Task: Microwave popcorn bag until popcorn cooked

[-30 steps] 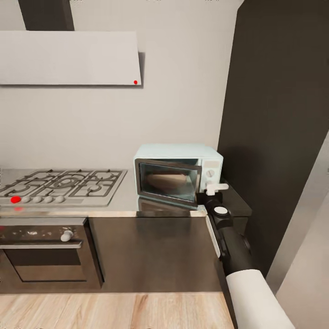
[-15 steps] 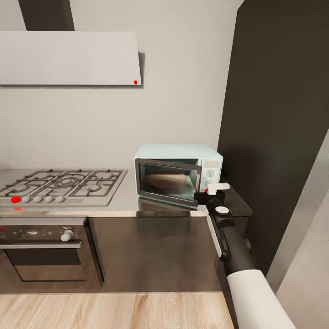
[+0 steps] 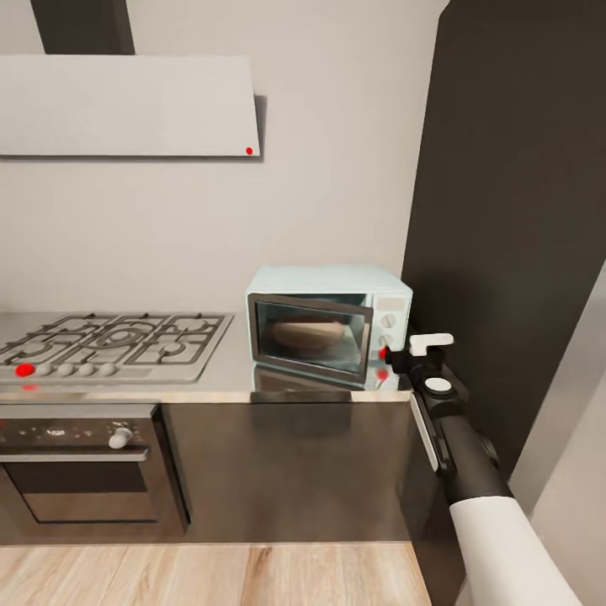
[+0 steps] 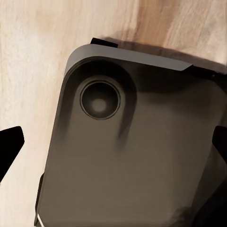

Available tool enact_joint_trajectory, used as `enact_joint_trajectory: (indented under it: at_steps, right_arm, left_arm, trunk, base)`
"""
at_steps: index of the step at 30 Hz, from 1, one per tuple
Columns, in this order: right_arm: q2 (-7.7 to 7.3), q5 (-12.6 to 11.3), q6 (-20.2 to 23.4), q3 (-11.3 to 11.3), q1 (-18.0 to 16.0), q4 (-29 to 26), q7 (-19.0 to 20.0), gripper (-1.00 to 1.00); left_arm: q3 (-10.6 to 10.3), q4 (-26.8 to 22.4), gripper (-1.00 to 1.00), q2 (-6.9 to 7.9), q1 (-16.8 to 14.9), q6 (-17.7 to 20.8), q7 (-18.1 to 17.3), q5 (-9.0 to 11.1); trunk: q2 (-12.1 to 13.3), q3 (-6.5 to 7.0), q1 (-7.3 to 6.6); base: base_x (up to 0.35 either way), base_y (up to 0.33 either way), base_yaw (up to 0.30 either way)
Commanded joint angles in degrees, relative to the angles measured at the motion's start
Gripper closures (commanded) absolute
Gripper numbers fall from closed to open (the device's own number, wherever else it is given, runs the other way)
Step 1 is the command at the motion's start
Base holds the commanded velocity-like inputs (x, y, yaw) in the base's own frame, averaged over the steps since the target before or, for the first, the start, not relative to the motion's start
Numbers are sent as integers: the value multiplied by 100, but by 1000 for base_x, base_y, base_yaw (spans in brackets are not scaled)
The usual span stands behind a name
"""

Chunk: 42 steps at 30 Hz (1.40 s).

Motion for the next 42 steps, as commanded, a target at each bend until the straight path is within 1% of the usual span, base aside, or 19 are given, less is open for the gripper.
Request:
enact_joint_trajectory:
  at_steps: [1, 12, 22, 25, 27, 31, 33, 37, 38, 41, 42]
  right_arm:
    - [5, 37, 36, -2, -3, -7, 3, -100]
    - [7, 28, 30, 1, -3, -2, 3, -100]
    - [28, 13, 31, 40, -3, 55, 96, -100]
    - [33, 9, 114, 43, -3, 70, 342, -100]
    - [33, 15, 135, 44, -3, 71, 607, -100]
    - [5, 17, 138, 36, -3, 72, 1253, -100]
    - [-15, 17, 137, 35, -3, 72, 1438, -100]
    - [-53, 16, 105, 27, -3, 72, 2032, -100]
    - [-58, 12, 90, 21, -3, 75, 2274, -100]
    - [-68, 10, 76, 5, -3, 80, 2725, -100]
    - [-70, 13, 75, 2, -3, 80, 2808, -100]
  left_arm:
    - [-1, -7, -100, -1, 2, -9, 4, 26]
    - [4, -7, -100, 0, -2, -9, 4, 32]
    - [5, -7, -100, 0, 3, -9, 4, 33]
    - [5, -7, -100, 0, 2, -9, 4, 32]
    - [5, -7, -100, 0, 3, -9, 4, 34]
    - [5, -7, -100, 0, 2, -9, 4, 33]
    - [5, -7, -100, 0, 1, -9, 4, 33]
    - [1, -7, -100, 7, 0, -9, 0, 33]
    - [-5, -7, -100, 7, 0, -9, -2, 24]
    - [-13, -7, -100, 8, 0, -12, -4, 13]
    - [-9, -7, -100, 4, -2, -11, 0, 18]
  trunk:
    - [-2, -5, 3]
    - [-2, -5, 3]
    - [-2, -5, 3]
    - [-2, -5, 3]
    - [-2, -5, 3]
    - [-2, -5, 3]
    - [-2, -5, 3]
    - [-2, -5, 3]
    - [-2, -5, 3]
    - [-2, -5, 3]
    - [-2, -5, 3]
  base:
    - [285, 0, 0]
    - [298, 0, 0]
    - [29, 0, 0]
    - [0, 0, 0]
    - [0, 0, 0]
    - [0, 0, 0]
    - [0, 0, 0]
    - [0, 0, 0]
    - [0, 0, 0]
    - [-2, 0, 0]
    - [-103, 0, 0]
